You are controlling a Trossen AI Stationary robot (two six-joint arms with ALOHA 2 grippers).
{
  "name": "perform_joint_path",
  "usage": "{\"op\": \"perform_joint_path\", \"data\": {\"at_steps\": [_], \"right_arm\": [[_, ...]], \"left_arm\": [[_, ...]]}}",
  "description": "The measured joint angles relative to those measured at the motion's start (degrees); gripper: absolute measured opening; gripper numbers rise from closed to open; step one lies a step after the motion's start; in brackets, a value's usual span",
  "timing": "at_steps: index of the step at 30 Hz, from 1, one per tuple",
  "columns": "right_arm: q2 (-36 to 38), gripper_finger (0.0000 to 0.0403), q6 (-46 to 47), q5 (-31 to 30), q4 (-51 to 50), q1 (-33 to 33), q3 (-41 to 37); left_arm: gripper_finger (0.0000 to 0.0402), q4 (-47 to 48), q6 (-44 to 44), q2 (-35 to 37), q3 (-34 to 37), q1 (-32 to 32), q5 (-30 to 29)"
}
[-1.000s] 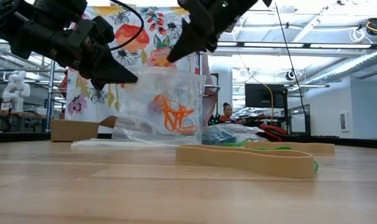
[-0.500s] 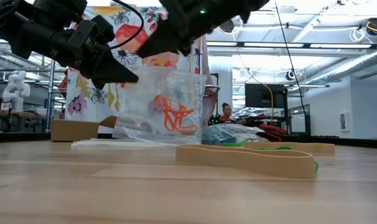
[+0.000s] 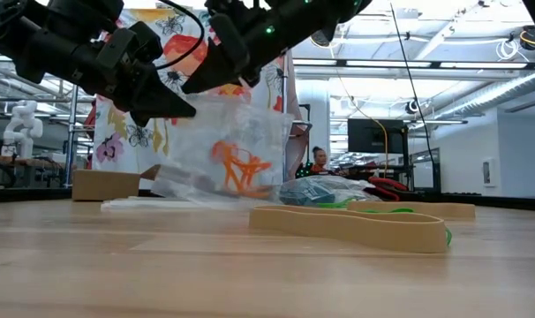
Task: Sort rubber bands
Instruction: Close the transparent zip bag
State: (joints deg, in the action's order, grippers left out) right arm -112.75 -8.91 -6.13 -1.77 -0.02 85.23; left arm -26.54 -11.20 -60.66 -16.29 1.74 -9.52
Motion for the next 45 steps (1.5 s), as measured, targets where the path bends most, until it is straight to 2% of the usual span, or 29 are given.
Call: {"op": "perform_joint_path", "data": {"at_steps": [4, 18, 37, 45], "right_arm": [[0.0, 0.0091, 0.13, -0.05, -1.44, -0.1, 0.0], [0.04, 0.0012, -0.18, 0.02, -2.99, -0.05, 0.0], [1.09, 0.0013, 3.0, 0.11, -11.28, 0.07, 0.07], [1.09, 0.0013, 6.94, 0.11, -19.54, 0.49, 0.02]], "left_arm": [[0.0, 0.0, 0.0, 0.0, 0.0, 0.02, 0.07], [0.0, -0.86, 0.02, 0.0, 0.0, -0.01, 0.35], [0.0, -1.42, 0.11, 0.02, 0.0, 0.0, -0.04], [0.0, -1.44, 0.11, 1.39, 0.0, 0.02, -1.91]]}}
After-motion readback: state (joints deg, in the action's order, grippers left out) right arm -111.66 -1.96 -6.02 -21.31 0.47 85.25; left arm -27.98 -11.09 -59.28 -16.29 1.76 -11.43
